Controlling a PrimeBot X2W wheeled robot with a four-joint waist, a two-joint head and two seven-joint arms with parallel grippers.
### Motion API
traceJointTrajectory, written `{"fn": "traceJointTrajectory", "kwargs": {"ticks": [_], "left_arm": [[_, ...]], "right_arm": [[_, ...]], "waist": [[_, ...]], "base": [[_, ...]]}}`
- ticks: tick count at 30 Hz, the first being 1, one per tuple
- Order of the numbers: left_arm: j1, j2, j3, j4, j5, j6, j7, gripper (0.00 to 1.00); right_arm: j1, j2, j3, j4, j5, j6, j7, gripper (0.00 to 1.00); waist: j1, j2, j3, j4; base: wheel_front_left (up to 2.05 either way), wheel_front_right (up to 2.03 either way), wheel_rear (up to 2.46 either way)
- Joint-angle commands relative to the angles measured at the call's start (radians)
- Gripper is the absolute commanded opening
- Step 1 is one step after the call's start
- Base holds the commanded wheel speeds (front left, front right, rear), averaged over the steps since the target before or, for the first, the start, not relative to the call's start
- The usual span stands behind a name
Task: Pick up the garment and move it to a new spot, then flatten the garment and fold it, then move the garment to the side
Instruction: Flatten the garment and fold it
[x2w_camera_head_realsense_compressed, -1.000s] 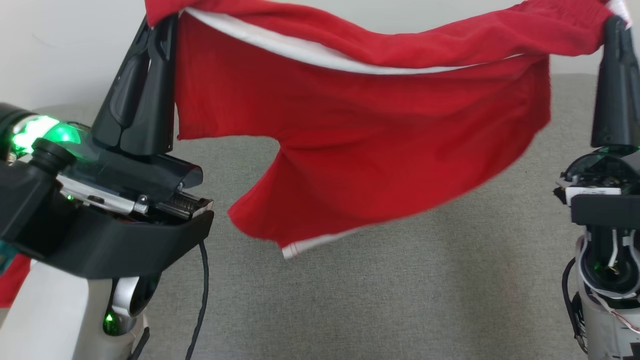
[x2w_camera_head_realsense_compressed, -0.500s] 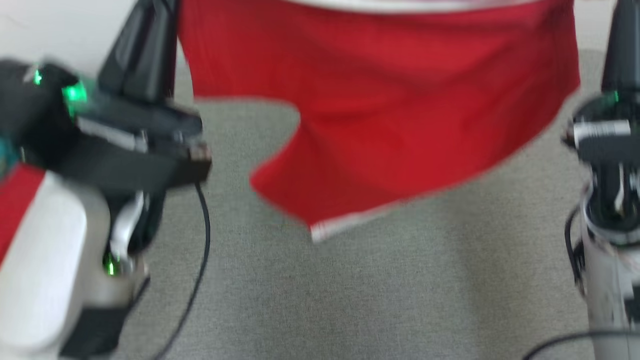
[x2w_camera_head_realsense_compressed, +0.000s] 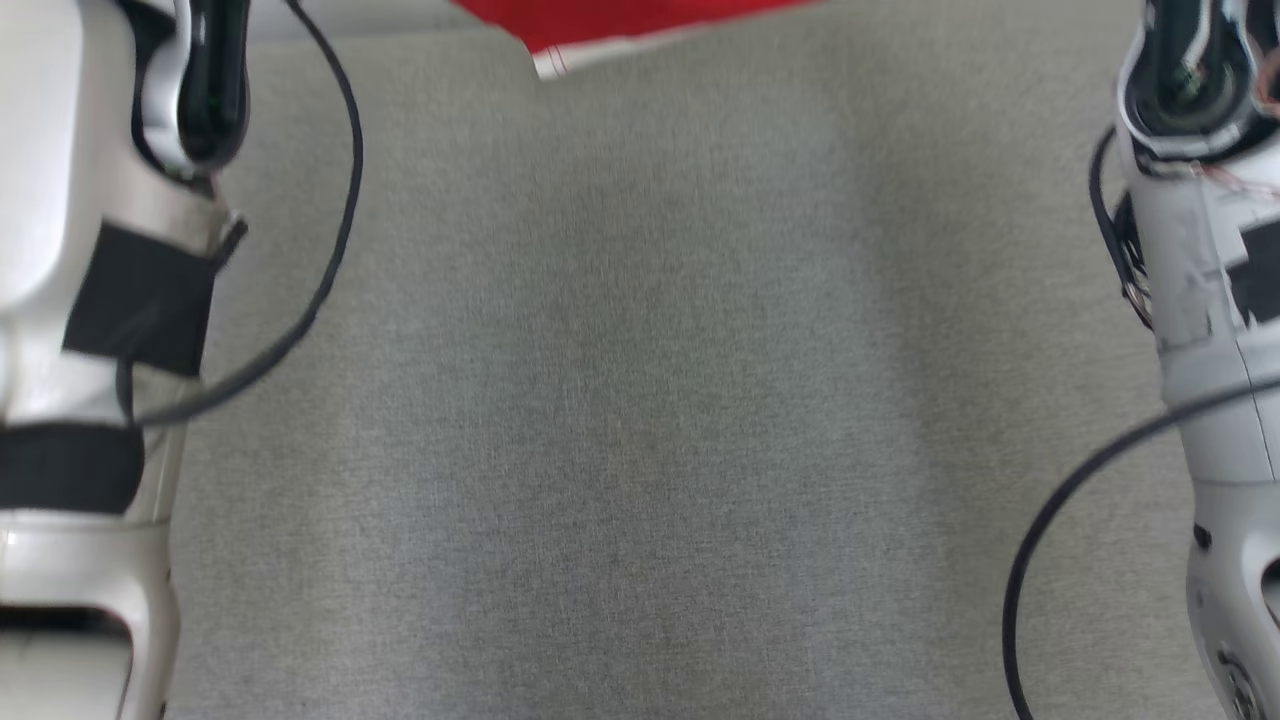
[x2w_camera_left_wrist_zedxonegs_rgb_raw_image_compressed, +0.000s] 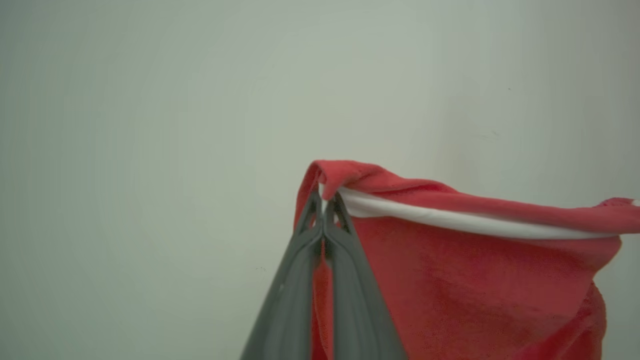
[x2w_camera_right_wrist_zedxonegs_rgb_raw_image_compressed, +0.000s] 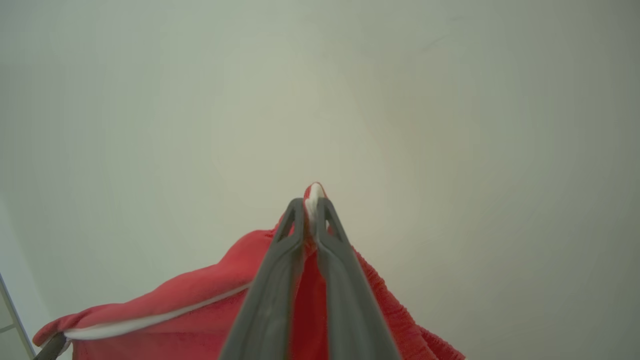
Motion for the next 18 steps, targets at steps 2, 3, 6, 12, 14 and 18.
{"fn": "traceJointTrajectory", "kwargs": {"ticks": [2,3,6,12,14,18], "left_arm": [[-0.034,-0.013,0.003,0.076,-0.004,-0.016,-0.029,0.00],[-0.042,-0.021,0.002,0.101,-0.008,-0.023,-0.038,0.00],[-0.010,-0.048,0.002,0.141,-0.023,-0.039,-0.058,0.00],[0.197,-0.086,0.001,0.046,-0.023,-0.044,-0.071,0.00],[0.299,-0.095,-0.007,-0.027,-0.023,-0.044,-0.072,0.00],[0.504,-0.094,-0.019,-0.184,-0.010,-0.025,-0.072,0.00]], "right_arm": [[-0.028,0.012,0.031,0.073,0.022,0.000,-0.008,0.00],[-0.039,0.009,0.046,0.103,0.025,0.000,-0.009,0.00],[-0.020,-0.003,0.085,0.137,0.041,0.000,-0.009,0.00],[0.142,-0.047,0.164,0.119,0.128,0.000,-0.010,0.00],[0.221,-0.066,0.186,0.098,0.183,0.000,-0.010,0.00],[0.370,-0.116,0.234,0.033,0.267,0.000,-0.010,0.00]], "waist": [[-0.0002,-0.0001,0.062,0.003],[-0.0002,-0.0001,0.076,0.007],[-0.0002,-0.0001,0.108,0.025],[-0.0002,-0.0001,0.131,0.052],[-0.0002,-0.0001,0.130,0.054],[-0.0002,-0.0001,0.118,0.054]], "base": [[0.00,0.00,0.00],[0.00,0.00,0.00],[0.00,0.00,0.00],[0.00,0.00,0.00],[0.00,0.00,0.00],[0.00,0.00,0.00]]}}
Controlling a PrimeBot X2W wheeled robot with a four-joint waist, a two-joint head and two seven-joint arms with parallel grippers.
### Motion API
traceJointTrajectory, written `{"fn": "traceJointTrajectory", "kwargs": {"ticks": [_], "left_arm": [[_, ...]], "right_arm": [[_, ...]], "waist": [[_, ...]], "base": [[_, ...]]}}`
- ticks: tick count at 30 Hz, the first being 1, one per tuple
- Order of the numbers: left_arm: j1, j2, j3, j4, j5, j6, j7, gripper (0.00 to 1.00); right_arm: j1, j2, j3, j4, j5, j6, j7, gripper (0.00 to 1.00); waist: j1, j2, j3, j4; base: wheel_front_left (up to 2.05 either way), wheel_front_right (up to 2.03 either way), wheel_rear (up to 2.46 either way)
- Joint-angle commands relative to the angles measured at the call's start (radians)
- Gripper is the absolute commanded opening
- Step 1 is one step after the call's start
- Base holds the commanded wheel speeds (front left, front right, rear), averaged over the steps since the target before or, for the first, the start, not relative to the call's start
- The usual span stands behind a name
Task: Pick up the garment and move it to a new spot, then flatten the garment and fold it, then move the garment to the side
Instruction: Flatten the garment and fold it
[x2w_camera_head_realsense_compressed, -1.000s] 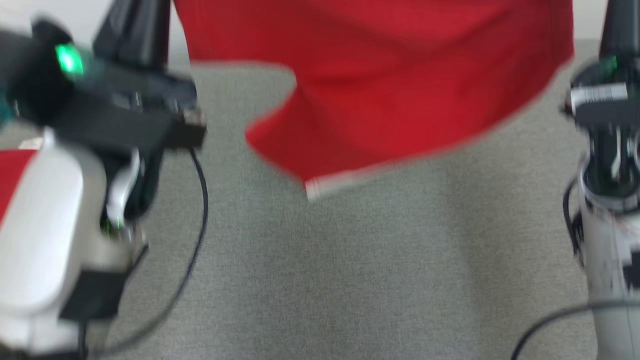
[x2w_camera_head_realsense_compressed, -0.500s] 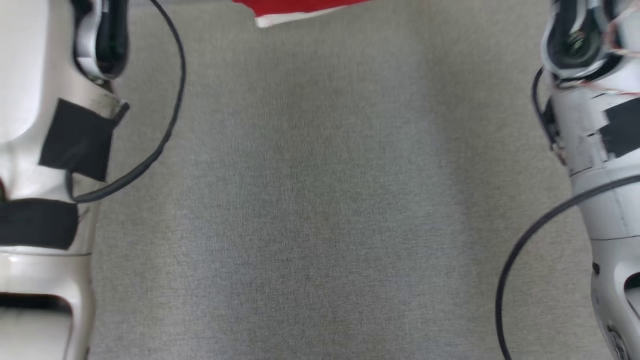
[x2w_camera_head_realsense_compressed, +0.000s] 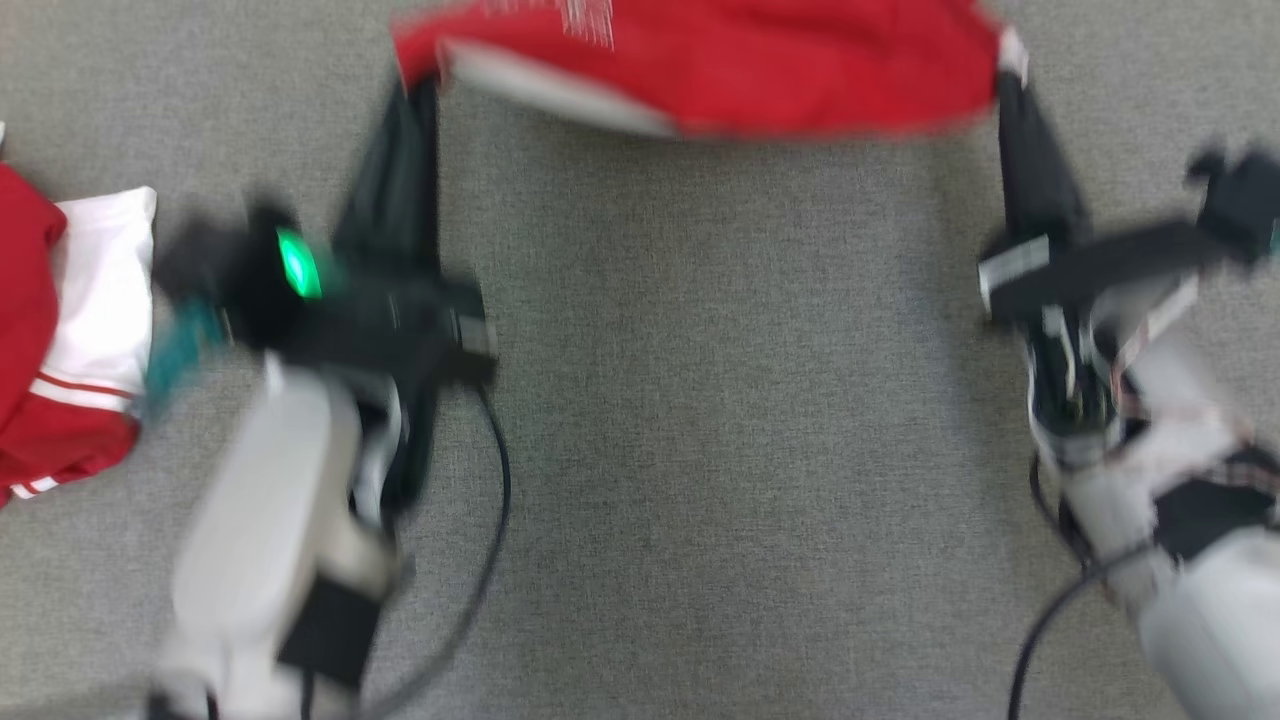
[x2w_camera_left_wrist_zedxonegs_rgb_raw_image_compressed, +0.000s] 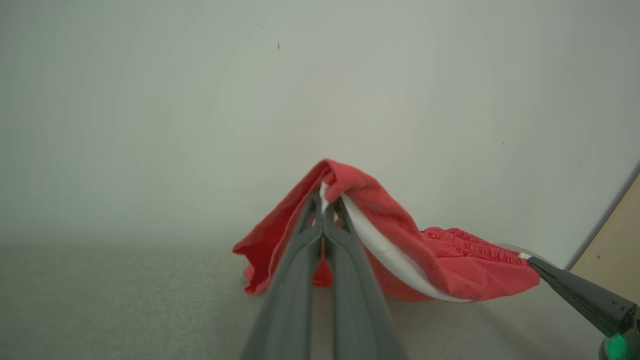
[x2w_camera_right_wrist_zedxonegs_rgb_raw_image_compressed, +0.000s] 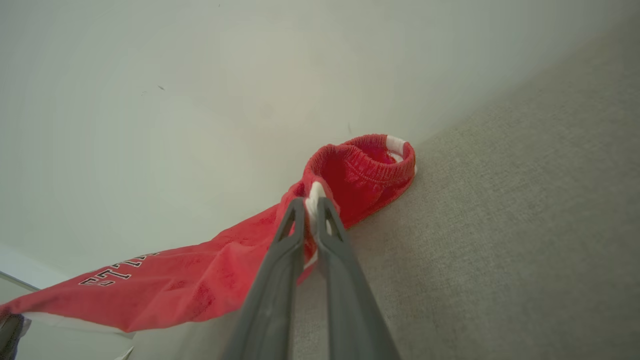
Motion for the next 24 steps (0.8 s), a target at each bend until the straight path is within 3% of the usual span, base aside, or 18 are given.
{"fn": "traceJointTrajectory", "kwargs": {"ticks": [1,6,10,24], "left_arm": [[0.084,0.008,-0.002,-0.052,0.003,0.009,-0.007,0.00],[0.284,0.031,-0.011,-0.172,-0.020,0.027,0.017,0.00],[0.501,0.050,-0.006,-0.283,-0.103,0.036,0.088,0.00],[0.899,0.100,-0.043,-0.438,-0.245,0.084,0.279,0.00]], "right_arm": [[0.060,-0.019,0.012,-0.030,0.028,0.000,-0.002,0.00],[0.205,-0.056,0.031,-0.108,0.106,0.000,-0.002,0.00],[0.371,-0.089,0.029,-0.170,0.164,0.000,-0.001,0.00],[0.674,-0.135,0.041,-0.192,0.257,0.000,0.030,0.00]], "waist": [[-0.0001,-0.0001,-0.013,-0.002],[-0.0001,-0.0001,-0.042,-0.015],[-0.0001,-0.0001,-0.095,-0.029],[-0.0001,-0.0001,-0.245,-0.030]], "base": [[0.00,0.00,0.00],[0.00,0.00,0.00],[0.00,0.00,0.00],[0.00,0.00,0.00]]}}
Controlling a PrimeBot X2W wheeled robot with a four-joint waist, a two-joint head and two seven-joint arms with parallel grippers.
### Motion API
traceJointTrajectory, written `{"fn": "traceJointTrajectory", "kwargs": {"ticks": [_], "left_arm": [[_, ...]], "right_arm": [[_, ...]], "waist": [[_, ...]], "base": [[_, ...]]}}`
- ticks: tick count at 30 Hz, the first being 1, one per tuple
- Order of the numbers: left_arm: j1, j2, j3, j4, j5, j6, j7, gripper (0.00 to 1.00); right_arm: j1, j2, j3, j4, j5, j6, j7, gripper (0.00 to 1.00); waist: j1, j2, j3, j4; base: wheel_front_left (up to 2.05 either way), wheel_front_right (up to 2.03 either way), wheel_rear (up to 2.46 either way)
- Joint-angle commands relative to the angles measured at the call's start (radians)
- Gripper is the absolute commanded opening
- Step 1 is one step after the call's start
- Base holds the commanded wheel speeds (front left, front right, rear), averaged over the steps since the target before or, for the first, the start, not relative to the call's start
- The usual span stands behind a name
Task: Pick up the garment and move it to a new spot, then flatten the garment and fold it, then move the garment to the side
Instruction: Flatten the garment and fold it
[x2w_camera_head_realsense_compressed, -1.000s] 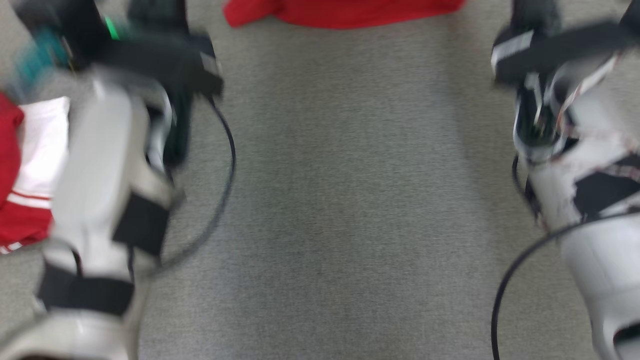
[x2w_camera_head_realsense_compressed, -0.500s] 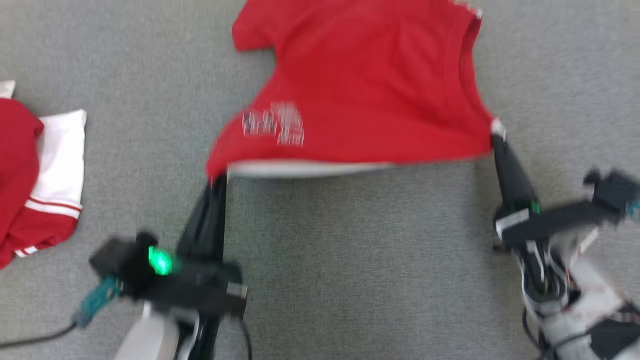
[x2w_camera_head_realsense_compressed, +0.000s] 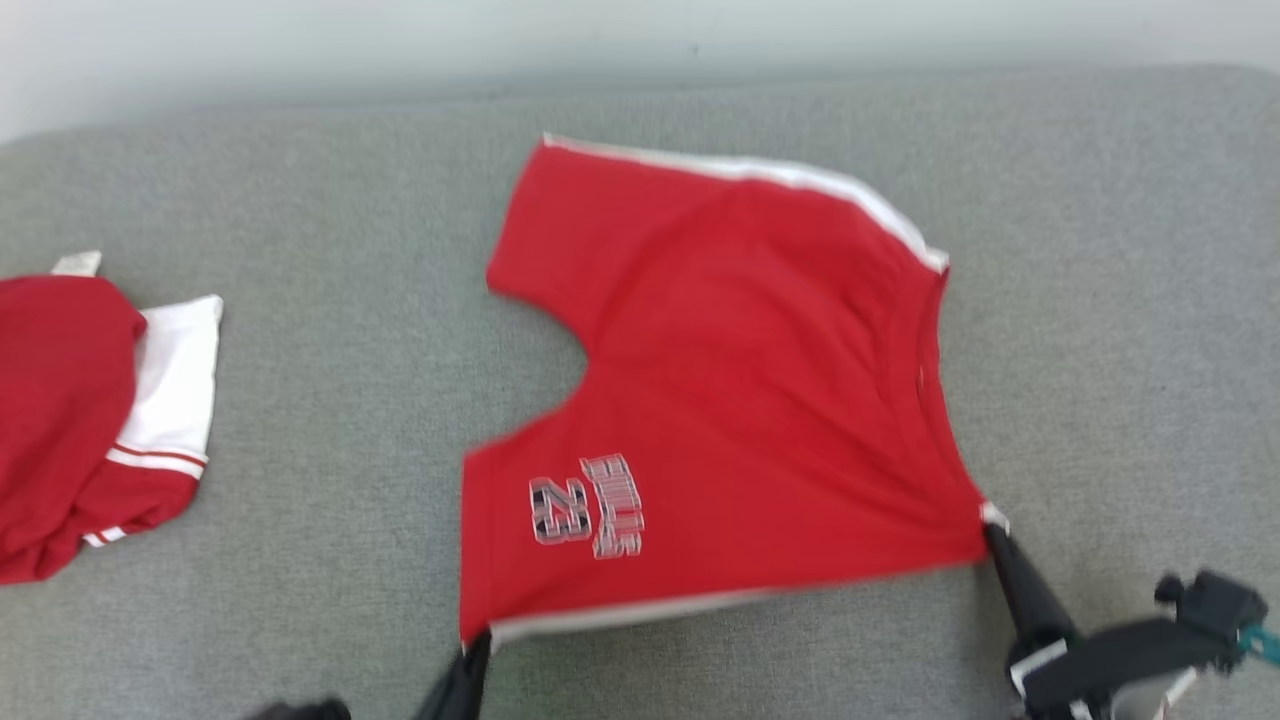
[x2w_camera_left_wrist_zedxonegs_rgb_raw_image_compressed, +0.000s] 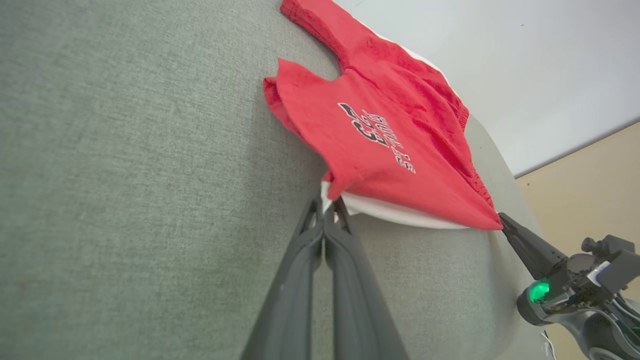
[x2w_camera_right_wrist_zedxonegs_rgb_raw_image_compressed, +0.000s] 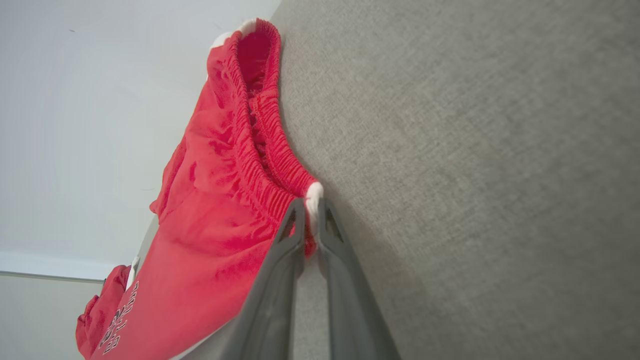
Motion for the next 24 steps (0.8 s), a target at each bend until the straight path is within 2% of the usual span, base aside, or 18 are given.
{"fn": "traceJointTrajectory", "kwargs": {"ticks": [1,7,13,18,24], "left_arm": [[0.046,0.009,-0.004,-0.016,-0.012,0.011,0.011,0.00],[0.136,0.047,-0.025,-0.064,0.003,0.044,0.064,0.00],[0.161,0.111,-0.016,-0.127,0.024,0.057,0.121,0.00],[0.107,0.125,-0.008,-0.160,0.036,0.052,0.131,0.00],[-0.007,0.136,0.001,-0.168,0.065,0.041,0.139,0.00]], "right_arm": [[0.041,-0.014,-0.005,0.000,0.011,-0.001,0.006,0.00],[0.155,-0.038,-0.028,-0.027,0.031,-0.001,0.020,0.00],[0.204,-0.057,-0.061,-0.072,-0.020,-0.001,0.028,0.00],[0.197,-0.042,-0.105,-0.111,-0.123,-0.001,0.037,0.00],[0.162,-0.009,-0.182,-0.167,-0.310,-0.001,0.101,0.00]], "waist": [[0.0003,0.0001,-0.040,0.002],[0.0003,0.0001,-0.076,0.021],[0.0003,0.0001,-0.087,0.013],[0.0003,0.0001,-0.086,0.001],[0.0003,0.0001,-0.066,-0.015]], "base": [[0.00,0.00,0.00],[0.00,0.00,0.00],[0.00,0.00,0.00],[0.00,0.00,0.00],[0.00,0.00,0.00]]}}
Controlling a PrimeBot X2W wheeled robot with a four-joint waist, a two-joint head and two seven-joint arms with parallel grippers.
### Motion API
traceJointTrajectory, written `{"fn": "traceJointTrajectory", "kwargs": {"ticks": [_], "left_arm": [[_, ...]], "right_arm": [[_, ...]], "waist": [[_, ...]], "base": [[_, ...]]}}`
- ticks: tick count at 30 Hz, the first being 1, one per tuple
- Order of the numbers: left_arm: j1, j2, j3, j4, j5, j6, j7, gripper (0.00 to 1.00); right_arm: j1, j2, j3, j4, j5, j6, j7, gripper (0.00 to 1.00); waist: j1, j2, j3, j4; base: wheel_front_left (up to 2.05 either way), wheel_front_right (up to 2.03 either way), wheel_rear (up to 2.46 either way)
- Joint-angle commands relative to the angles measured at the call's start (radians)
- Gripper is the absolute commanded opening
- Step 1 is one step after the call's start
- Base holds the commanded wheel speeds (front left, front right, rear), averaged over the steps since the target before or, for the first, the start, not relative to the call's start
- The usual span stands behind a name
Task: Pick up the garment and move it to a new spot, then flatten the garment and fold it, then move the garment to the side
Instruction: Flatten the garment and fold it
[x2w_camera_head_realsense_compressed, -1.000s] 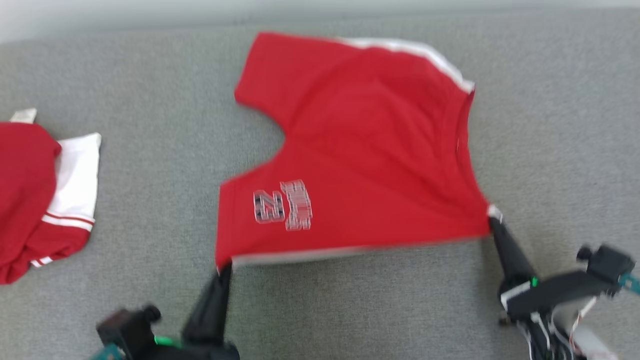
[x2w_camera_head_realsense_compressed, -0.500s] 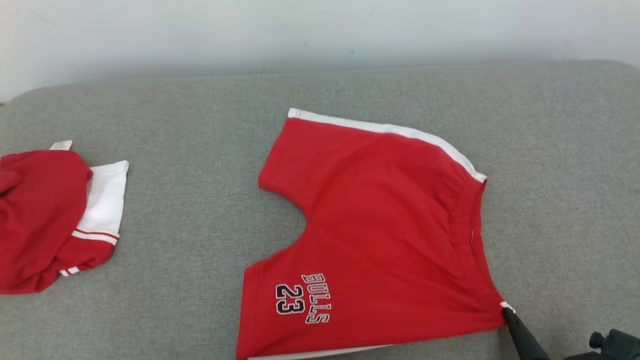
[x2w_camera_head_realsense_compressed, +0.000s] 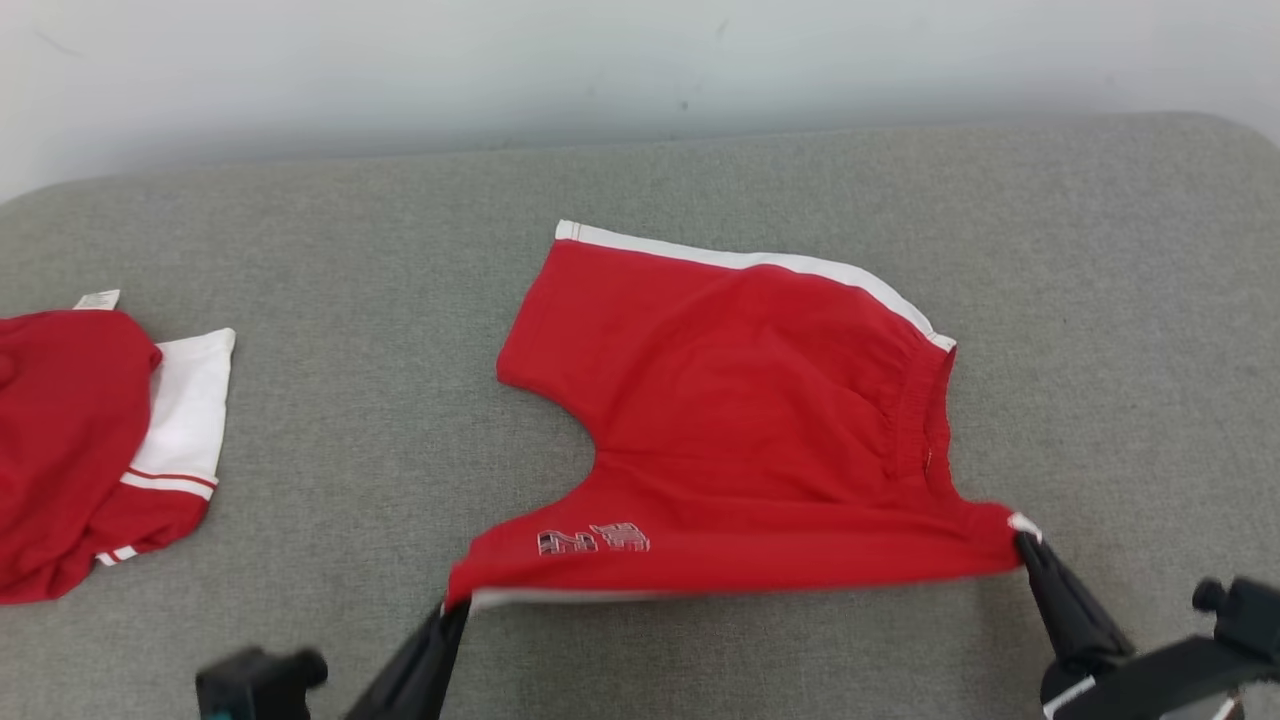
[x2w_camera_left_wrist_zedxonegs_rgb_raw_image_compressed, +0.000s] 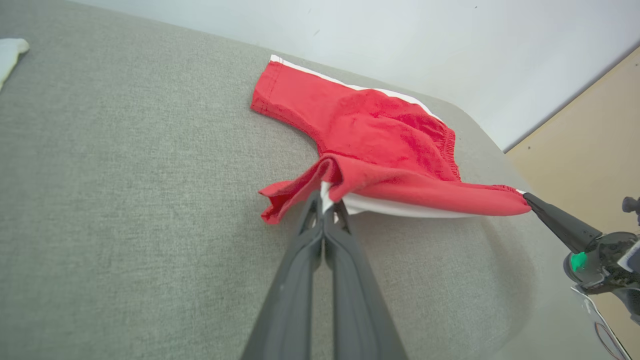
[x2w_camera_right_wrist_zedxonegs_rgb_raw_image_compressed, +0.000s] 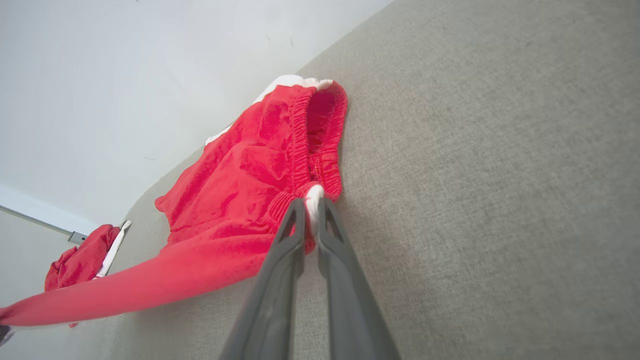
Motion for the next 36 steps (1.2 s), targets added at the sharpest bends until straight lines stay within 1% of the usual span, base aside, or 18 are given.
{"fn": "traceJointTrajectory", "kwargs": {"ticks": [1,4,6,8,10,12,14,17,19,27,31,36], "left_arm": [[-0.028,0.008,0.008,-0.001,0.007,-0.002,0.000,0.00],[-0.113,0.014,0.008,0.011,0.038,-0.006,0.006,0.00],[-0.176,0.001,0.006,0.029,0.047,-0.014,0.006,0.00],[-0.245,0.002,0.006,0.058,0.061,-0.017,0.012,0.00],[-0.319,-0.015,-0.002,0.098,0.053,-0.035,0.018,0.00],[-0.399,-0.014,-0.006,0.151,0.059,-0.051,0.030,0.00],[-0.478,-0.029,-0.015,0.210,0.048,-0.071,0.044,0.00],[-0.599,-0.042,-0.017,0.315,0.048,-0.096,0.053,0.00],[-0.675,-0.046,-0.015,0.386,0.049,-0.108,0.057,0.00],[-0.943,-0.065,0.004,0.687,0.054,-0.160,0.020,0.00],[-1.048,-0.072,0.001,0.812,0.067,-0.184,-0.018,0.00],[-1.137,-0.078,-0.012,0.944,0.087,-0.198,-0.060,0.00]], "right_arm": [[-0.013,0.005,-0.020,-0.008,-0.035,-0.001,0.015,0.00],[-0.043,0.041,-0.076,-0.051,-0.143,-0.001,0.069,0.00],[-0.069,0.072,-0.112,-0.081,-0.214,-0.001,0.111,0.00],[-0.101,0.101,-0.137,-0.110,-0.284,-0.001,0.157,0.00],[-0.140,0.132,-0.158,-0.132,-0.338,-0.001,0.197,0.00],[-0.187,0.150,-0.170,-0.148,-0.398,-0.001,0.232,0.00],[-0.231,0.178,-0.169,-0.152,-0.424,-0.001,0.260,0.00],[-0.304,0.193,-0.171,-0.132,-0.464,-0.001,0.276,0.00],[-0.347,0.215,-0.169,-0.106,-0.469,-0.001,0.276,0.00],[-0.519,0.239,-0.146,0.025,-0.517,-0.001,0.211,0.00],[-0.585,0.248,-0.130,0.094,-0.525,-0.001,0.175,0.00],[-0.641,0.252,-0.112,0.165,-0.535,-0.001,0.126,0.00]], "waist": [[0.0000,0.0000,0.009,-0.008],[0.0000,0.0000,0.031,-0.014],[0.0000,0.0000,0.050,-0.019],[0.0000,0.0000,0.073,-0.027],[0.0000,0.0000,0.097,-0.030],[0.0000,0.0000,0.123,-0.033],[0.0000,0.0000,0.149,-0.035],[0.0000,0.0000,0.188,-0.040],[0.0000,0.0000,0.214,-0.047],[0.0000,0.0000,0.305,-0.092],[0.0000,0.0000,0.333,-0.112],[0.0000,0.0000,0.347,-0.132]], "base": [[0.00,0.00,0.00],[0.00,0.00,0.00],[0.00,0.00,0.00],[0.00,0.00,0.00],[0.00,0.00,0.00],[0.00,0.00,0.00],[0.00,0.00,0.00],[0.00,0.00,0.00],[0.00,0.00,0.00],[0.00,0.00,0.00],[0.00,0.00,0.00],[0.00,0.00,0.00]]}}
